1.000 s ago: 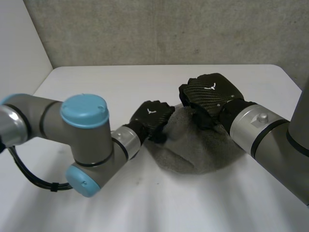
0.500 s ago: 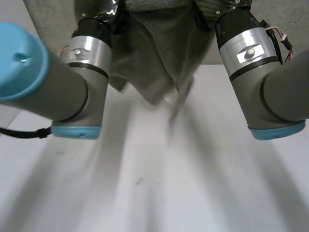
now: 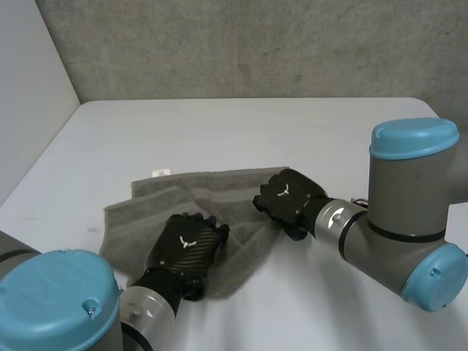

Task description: Fold the towel.

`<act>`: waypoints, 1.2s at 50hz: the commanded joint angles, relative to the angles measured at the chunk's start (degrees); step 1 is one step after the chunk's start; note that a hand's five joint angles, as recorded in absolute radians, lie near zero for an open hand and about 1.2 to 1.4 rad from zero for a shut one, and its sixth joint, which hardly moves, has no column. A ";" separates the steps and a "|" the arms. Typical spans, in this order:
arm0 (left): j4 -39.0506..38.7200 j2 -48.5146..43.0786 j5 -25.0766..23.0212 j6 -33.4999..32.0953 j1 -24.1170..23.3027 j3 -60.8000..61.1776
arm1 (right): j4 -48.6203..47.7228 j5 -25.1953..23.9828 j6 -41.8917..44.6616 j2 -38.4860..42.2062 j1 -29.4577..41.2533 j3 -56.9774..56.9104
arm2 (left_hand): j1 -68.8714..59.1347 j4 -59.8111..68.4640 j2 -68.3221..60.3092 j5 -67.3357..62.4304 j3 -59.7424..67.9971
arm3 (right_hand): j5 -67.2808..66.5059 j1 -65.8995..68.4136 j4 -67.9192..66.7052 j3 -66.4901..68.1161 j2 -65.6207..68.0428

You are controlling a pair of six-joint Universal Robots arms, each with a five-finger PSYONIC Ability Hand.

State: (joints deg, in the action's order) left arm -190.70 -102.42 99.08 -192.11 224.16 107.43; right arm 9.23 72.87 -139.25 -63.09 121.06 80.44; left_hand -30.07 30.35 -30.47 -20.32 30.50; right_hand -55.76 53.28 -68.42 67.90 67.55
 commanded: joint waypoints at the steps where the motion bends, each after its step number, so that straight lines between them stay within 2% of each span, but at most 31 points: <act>1: 6.39 2.57 -0.29 3.05 2.41 -5.73 | -2.45 0.17 0.03 -1.07 -0.39 5.33 | 14.28 -14.56 14.69 14.53 -14.71 | -14.24 26.72 -11.58 12.10 12.45; 2: 6.39 2.58 -0.29 3.05 2.43 -5.74 | -2.46 0.17 0.03 -1.07 -0.39 5.34 | 14.31 -14.58 14.71 14.55 -14.73 | -14.24 26.72 -11.58 12.10 12.45; 4: 5.96 2.75 -0.73 2.70 7.23 -7.14 | -4.21 0.00 0.21 -2.47 -0.74 8.49 | 16.15 -16.43 16.56 16.40 -16.58 | -14.24 26.72 -11.58 12.10 12.45; 7: 5.34 2.75 -1.35 2.61 10.07 -8.03 | -6.58 -0.18 0.56 -3.88 -1.35 11.57 | 15.99 -16.26 16.39 16.23 -16.41 | -14.24 26.72 -11.58 12.10 12.45; 9: 4.29 1.70 -4.75 2.53 14.80 -9.69 | -7.72 -0.18 0.56 -4.67 -1.62 12.89 | 14.99 -15.26 15.39 15.23 -15.41 | -14.24 26.72 -11.58 12.10 12.45; 10: 4.28 1.70 -4.77 2.53 14.82 -9.70 | -7.73 -0.18 0.56 -4.67 -1.62 12.90 | 14.98 -15.25 15.38 15.22 -15.40 | -14.24 26.72 -11.58 12.10 12.45; 12: 4.20 -0.57 -10.63 2.44 17.53 -10.92 | -10.70 -0.27 0.56 -7.03 -1.97 15.17 | 10.64 -10.91 11.04 10.88 -11.06 | -14.24 26.72 -11.58 12.10 12.45; 13: 4.20 -0.59 -10.66 2.44 17.54 -10.93 | -10.72 -0.27 0.56 -7.05 -1.97 15.18 | 10.61 -10.88 11.01 10.85 -11.03 | -14.24 26.72 -11.58 12.10 12.45; 14: 4.54 -2.33 -13.71 2.52 18.50 -11.71 | -12.37 -0.36 0.56 -8.70 -2.15 16.14 | 7.77 -8.05 8.18 8.02 -8.20 | -14.24 26.72 -11.58 12.10 12.45; 15: 4.55 -2.35 -13.74 2.53 18.51 -11.72 | -14.39 -0.62 0.56 -10.46 -2.41 17.02 | 7.75 -8.02 8.15 7.99 -8.17 | -14.24 26.72 -11.58 12.10 12.45; 17: 4.72 -4.80 -18.81 2.79 19.39 -13.38 | -16.50 -0.71 0.38 -12.21 -2.50 17.90 | 7.41 -7.68 7.81 7.65 -7.83 | -14.24 26.72 -11.58 12.10 12.45; 22: 4.99 -7.09 -21.82 2.97 19.65 -15.67 | -21.34 -1.50 0.12 -17.49 -2.50 19.66 | 7.41 -7.69 7.81 7.66 -7.84 | -14.24 26.72 -11.58 12.10 12.45; 31: 7.53 -13.41 -22.09 2.79 18.86 -21.38 | -22.15 -2.20 -0.06 -25.58 -1.62 20.11 | 6.57 -6.84 6.97 6.81 -6.99 | -14.24 26.72 -11.58 12.10 12.45; 37: 7.36 -16.58 -22.00 2.61 18.16 -23.15 | -22.06 -2.11 0.56 -26.91 -1.62 20.11 | 5.05 -5.33 5.46 5.30 -5.48 | -14.24 26.72 -11.58 12.10 12.45; 39: 7.27 -18.42 -22.17 2.53 17.37 -24.55 | -21.97 -2.11 0.73 -27.78 -1.62 19.84 | -3.31 3.03 -2.90 -3.06 2.88 | -14.24 26.72 -11.58 12.10 12.45; 40: 7.27 -18.43 -22.18 2.53 17.37 -24.55 | -21.97 -2.11 0.73 -27.79 -1.62 19.84 | -3.36 3.08 -2.95 -3.11 2.93 | -14.24 26.72 -11.58 12.10 12.45; 41: 7.19 -19.13 -22.26 2.53 17.02 -25.34 | -21.88 -2.11 1.08 -28.22 -1.62 19.76 | -10.35 10.08 -9.95 -10.11 9.92 | -14.24 26.72 -11.58 12.10 12.45; 42: 7.18 -19.13 -22.26 2.53 17.02 -25.34 | -21.88 -2.11 1.69 -28.40 -1.62 19.67 | -10.42 10.15 -10.02 -10.18 9.99 | -14.24 26.72 -11.58 12.10 12.45; 44: 7.10 -20.27 -22.26 2.61 16.23 -26.83 | -21.88 -2.11 2.22 -28.32 -1.62 19.49 | -24.82 24.55 -24.42 -24.58 24.40 | -14.24 26.72 -11.58 12.10 12.45; 50: 6.39 -21.51 -22.26 2.88 14.20 -29.30 | -21.71 -2.11 3.90 -27.88 -2.06 19.05 | -29.09 28.82 -28.69 -28.85 28.67 | -14.24 26.72 -11.58 12.10 12.45; 53: 6.31 -22.74 -22.26 2.96 13.15 -30.71 | -21.71 -2.11 4.07 -27.70 -2.24 18.96 | -27.07 26.80 -26.67 -26.83 26.65 | -14.24 26.72 -11.58 12.10 12.45; 54: 6.13 -23.43 -22.26 2.96 12.63 -31.31 | -21.71 -2.11 4.16 -27.53 -2.32 18.88 | -20.41 20.14 -20.01 -20.17 19.99 | -14.24 26.72 -11.58 12.10 12.45; 55: 5.87 -24.05 -22.18 3.05 12.19 -31.93 | -21.71 -2.11 4.16 -27.44 -2.32 18.88 | -5.53 5.25 -5.12 -5.28 5.10 | -14.24 26.72 -11.58 12.10 12.45; 56: 5.87 -24.06 -22.18 3.05 12.18 -31.94 | -21.71 -2.11 4.16 -27.44 -2.32 18.88 | -5.38 5.10 -4.97 -5.13 4.95 | -14.24 26.72 -11.58 12.10 12.45; 57: 5.60 -24.40 -21.91 3.05 11.83 -32.37 | -21.71 -2.11 4.16 -27.35 -2.41 18.88 | 5.62 -5.89 6.02 5.86 -6.04 | -14.24 26.72 -11.58 12.10 12.45; 60: 4.99 -24.58 -21.39 3.14 11.57 -32.73 | -21.71 -2.11 4.16 -27.35 -2.50 18.96 | 7.75 -8.02 8.15 7.99 -8.17 | -14.24 26.72 -11.58 12.10 12.45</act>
State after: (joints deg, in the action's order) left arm -184.77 -126.02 76.94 -189.08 236.65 75.88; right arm -12.47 70.75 -135.06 -90.65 118.78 99.34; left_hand -30.77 31.28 -30.70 -21.18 31.35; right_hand -56.10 53.28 -68.42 67.90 67.55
